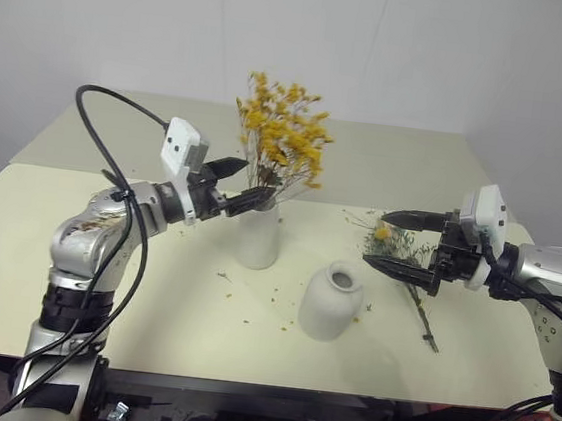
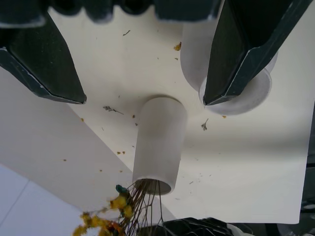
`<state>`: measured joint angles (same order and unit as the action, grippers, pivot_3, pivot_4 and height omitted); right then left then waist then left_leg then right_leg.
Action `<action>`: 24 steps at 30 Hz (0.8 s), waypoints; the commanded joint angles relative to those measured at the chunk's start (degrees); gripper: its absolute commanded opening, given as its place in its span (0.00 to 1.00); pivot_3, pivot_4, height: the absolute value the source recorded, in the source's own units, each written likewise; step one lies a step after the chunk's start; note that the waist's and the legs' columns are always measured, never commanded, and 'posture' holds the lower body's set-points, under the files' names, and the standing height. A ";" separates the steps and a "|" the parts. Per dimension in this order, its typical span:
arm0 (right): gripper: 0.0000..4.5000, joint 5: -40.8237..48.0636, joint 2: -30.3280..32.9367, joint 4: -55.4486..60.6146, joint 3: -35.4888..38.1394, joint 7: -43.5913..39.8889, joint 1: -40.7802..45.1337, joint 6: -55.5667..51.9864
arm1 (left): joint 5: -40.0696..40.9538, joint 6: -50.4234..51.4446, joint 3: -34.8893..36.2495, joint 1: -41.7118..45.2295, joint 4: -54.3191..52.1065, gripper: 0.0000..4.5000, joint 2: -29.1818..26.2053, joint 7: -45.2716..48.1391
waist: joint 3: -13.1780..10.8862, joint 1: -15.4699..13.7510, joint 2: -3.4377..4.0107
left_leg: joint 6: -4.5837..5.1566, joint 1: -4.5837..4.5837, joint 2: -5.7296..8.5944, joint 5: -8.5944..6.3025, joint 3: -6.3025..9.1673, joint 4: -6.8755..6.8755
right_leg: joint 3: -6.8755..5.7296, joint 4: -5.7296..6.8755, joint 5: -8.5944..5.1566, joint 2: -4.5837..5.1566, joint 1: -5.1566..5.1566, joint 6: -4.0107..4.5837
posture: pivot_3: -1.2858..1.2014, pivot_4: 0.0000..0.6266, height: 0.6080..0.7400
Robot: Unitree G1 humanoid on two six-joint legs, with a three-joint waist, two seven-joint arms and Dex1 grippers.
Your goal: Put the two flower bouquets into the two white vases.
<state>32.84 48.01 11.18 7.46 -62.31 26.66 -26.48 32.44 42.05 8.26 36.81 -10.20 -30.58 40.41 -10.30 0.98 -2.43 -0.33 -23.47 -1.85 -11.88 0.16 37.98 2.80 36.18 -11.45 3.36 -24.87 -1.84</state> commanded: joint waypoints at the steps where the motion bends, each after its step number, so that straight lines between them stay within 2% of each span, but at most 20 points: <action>1: 1.00 0.94 0.67 1.88 2.24 -0.12 0.30 0.63 | 2.82 3.22 2.89 -1.76 -6.04 0.99 -2.66 -1.26 | 0.00 -0.02 0.00 | 0.00 0.01 0.00 0.00 0.00 0.00 | 0.00 0.00 -0.01 0.00 0.00 -0.01 | 0.52 0.24 1.00; 5: 1.00 0.92 0.81 1.76 2.30 -0.31 0.26 0.56 | 4.66 4.45 3.97 -4.01 -8.42 0.99 -5.16 -0.09 | 0.00 -0.06 0.00 | 0.00 0.03 0.00 0.00 0.00 0.00 | 0.00 0.00 -0.02 0.00 0.02 -0.03 | 0.52 0.24 1.00; 14: 1.00 -0.97 2.51 1.25 3.04 1.05 -0.59 0.62 | 8.89 -1.23 3.27 -11.76 -13.37 0.99 -12.15 15.00 | 0.00 -0.08 0.00 | 0.00 0.09 -0.03 0.00 -0.03 -0.01 | -0.01 -0.03 -0.08 -0.01 0.06 -0.07 | 0.52 0.24 1.00; 20: 1.00 -1.72 4.52 1.47 5.75 4.27 -1.95 -1.36 | 5.98 -5.12 -2.98 -6.40 -10.03 0.99 -13.70 21.06 | 0.00 -0.65 0.00 | 0.00 0.13 -0.02 0.00 -0.03 -0.01 | -0.04 -0.09 -0.24 0.00 0.18 -0.33 | 0.52 0.24 1.00; 24: 1.00 -6.95 7.68 0.45 4.40 9.01 -3.08 -4.16 | 5.68 -4.84 -7.98 1.06 -4.98 0.99 -10.49 23.11 | 0.00 -0.65 0.00 | 0.01 0.22 -0.02 0.00 -0.03 -0.01 | -0.04 -0.12 -0.25 0.00 0.27 -0.34 | 0.52 0.24 1.00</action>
<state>27.89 54.07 11.17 10.67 -55.52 23.43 -29.23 38.17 37.71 1.52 35.57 -16.00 -41.90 62.67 -10.30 0.33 -2.43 -0.33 -23.25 -1.87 -11.89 0.13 37.97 2.76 36.06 -11.70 3.35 -24.60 -2.18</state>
